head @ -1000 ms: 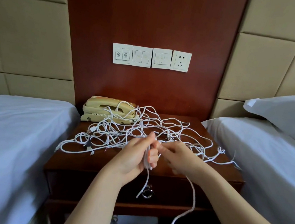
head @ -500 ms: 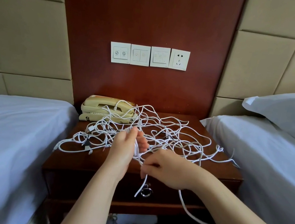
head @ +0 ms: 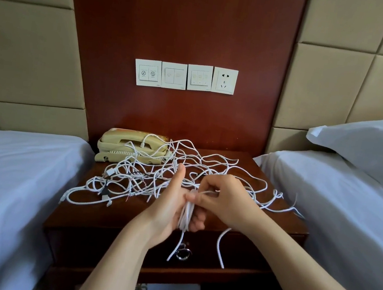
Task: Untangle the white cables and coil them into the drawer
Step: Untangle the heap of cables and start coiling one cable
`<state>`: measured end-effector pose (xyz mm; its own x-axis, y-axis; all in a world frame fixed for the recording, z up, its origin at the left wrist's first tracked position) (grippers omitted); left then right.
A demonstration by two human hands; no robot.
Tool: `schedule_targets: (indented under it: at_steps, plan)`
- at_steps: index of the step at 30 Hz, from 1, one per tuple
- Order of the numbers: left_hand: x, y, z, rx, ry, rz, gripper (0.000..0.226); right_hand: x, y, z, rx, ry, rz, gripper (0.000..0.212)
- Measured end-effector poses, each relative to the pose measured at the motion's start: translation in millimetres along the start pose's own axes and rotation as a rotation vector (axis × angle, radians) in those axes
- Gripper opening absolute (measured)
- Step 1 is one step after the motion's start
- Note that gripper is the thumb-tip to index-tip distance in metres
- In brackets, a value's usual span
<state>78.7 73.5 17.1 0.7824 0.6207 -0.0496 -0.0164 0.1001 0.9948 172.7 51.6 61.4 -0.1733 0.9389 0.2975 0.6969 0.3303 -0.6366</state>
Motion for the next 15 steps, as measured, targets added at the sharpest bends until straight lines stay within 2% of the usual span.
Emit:
schedule_targets:
  at_steps: [4,8,11,15]
  plan:
    - [-2,2,4,0.009,-0.036,-0.008,0.063,2,7,1,0.142,-0.044,0.019,0.027]
    - [-7,6,9,0.02,-0.082,0.016,0.04,4,21,1,0.448,-0.029,0.056,0.022]
    - [-10,11,11,0.005,-0.079,0.046,0.037,4,31,3,0.607,-0.016,0.099,0.025]
    - [-9,11,5,-0.113,-0.045,0.09,0.038,3,46,16,0.646,0.042,0.166,0.033]
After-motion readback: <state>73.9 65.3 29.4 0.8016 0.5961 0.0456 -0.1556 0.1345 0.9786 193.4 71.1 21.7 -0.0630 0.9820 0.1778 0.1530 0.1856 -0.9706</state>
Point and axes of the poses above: each hand's wrist, its own x-axis towards the middle knuckle, its own z-axis out of the palm, y = z × x, the point moved 6 cm from there along x, towards the middle knuckle, and after that the axes turned 8 degrees about -y, right-handed, at the moved point
